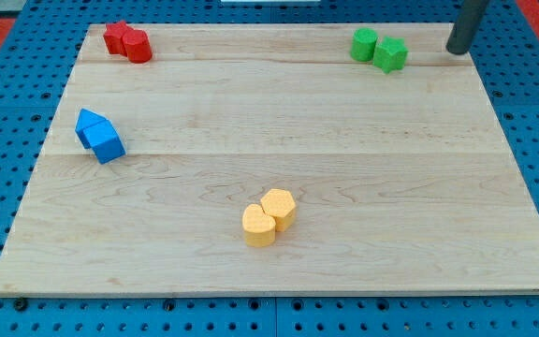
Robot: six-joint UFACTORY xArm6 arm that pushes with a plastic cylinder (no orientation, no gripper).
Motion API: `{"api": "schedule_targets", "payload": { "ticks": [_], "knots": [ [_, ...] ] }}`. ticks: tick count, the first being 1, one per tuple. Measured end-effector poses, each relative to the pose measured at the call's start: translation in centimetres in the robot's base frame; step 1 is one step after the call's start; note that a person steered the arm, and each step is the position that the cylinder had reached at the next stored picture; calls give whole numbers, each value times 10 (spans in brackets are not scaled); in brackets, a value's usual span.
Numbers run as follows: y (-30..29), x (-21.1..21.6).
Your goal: Push the green star slightly down
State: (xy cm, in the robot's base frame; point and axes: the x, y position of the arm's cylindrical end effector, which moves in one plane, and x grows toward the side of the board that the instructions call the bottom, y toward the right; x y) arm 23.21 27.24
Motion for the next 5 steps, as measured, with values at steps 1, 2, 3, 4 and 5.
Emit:
{"api": "schedule_targets", "payload": {
  "ticks": [1, 2, 3, 4, 5],
  "knots": [
    [-37, -22],
    [-69, -5],
    [-69, 29],
    [-56, 48],
    [-45, 18]
  ]
}}
